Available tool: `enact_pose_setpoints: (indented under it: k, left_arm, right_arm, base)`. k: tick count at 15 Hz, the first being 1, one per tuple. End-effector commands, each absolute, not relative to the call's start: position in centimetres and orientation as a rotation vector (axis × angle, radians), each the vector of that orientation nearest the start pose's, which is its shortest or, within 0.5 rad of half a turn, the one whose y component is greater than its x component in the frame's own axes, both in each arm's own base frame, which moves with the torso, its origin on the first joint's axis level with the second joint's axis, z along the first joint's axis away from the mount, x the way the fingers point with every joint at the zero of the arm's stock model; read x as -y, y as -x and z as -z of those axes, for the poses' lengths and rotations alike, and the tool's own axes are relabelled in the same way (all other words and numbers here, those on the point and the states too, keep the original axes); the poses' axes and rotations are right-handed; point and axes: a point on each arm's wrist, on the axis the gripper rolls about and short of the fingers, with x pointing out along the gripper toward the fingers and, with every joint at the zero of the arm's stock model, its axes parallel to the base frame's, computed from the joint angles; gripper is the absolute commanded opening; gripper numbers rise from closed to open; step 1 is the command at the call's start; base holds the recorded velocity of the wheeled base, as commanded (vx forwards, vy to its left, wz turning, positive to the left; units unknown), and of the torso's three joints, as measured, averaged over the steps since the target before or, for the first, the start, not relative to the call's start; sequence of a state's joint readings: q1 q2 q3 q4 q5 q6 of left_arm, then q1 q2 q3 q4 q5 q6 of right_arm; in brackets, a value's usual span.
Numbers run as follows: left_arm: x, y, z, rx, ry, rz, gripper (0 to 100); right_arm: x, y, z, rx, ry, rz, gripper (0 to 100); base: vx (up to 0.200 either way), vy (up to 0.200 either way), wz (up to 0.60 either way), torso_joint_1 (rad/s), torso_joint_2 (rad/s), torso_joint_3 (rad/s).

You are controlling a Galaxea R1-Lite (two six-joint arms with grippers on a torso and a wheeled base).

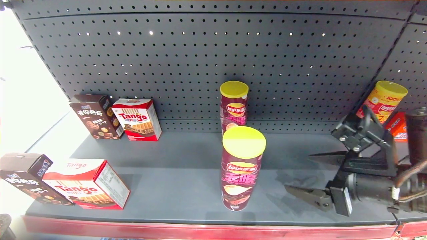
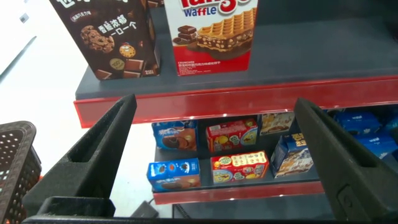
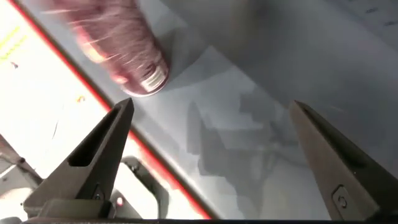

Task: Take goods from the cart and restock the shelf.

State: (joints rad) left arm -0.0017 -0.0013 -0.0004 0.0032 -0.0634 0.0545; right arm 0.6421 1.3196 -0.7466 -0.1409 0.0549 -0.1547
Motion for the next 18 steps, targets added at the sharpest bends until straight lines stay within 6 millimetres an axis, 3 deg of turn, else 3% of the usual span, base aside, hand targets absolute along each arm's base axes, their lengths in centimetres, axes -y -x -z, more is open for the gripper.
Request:
enact_pose_setpoints:
  k: [1, 6, 12, 14, 18]
  left_arm:
    - [0.1, 2.3, -7.5, -0.001, -0.054, 0.066, 100]
    - [0.1, 2.3, -7.6, 0.0, -0.057, 0.068, 100]
    - [0.1, 2.3, -7.6, 0.0, -0.057, 0.068, 100]
    - [0.1, 2.3, -7.6, 0.0, -0.057, 0.068, 100]
    - [0.1, 2.3, -7.6, 0.0, -0.057, 0.068, 100]
  right_arm:
    - [-8.3, -10.9, -22.6, -0.229, 0.233, -0.713, 100]
    - [-4.2, -5.3, -19.1, -0.142, 0.212, -0.715, 100]
    - [-0.5, -0.4, -10.4, -0.084, 0.161, -0.714, 100]
    - [0.6, 1.1, -8.4, -0.03, 0.119, -0.665, 100]
    - [0.7, 1.9, -8.4, -0.016, -0.002, -0.486, 100]
  base:
    - [0.0, 0.0, 0.0, 0.0, 0.0, 0.0]
    - [0.0, 0.0, 0.0, 0.0, 0.0, 0.0]
    - [0.0, 0.0, 0.0, 0.0, 0.0, 0.0]
    - [0.0, 0.0, 0.0, 0.0, 0.0, 0.0]
    - [0.0, 0.0, 0.0, 0.0, 0.0, 0.0]
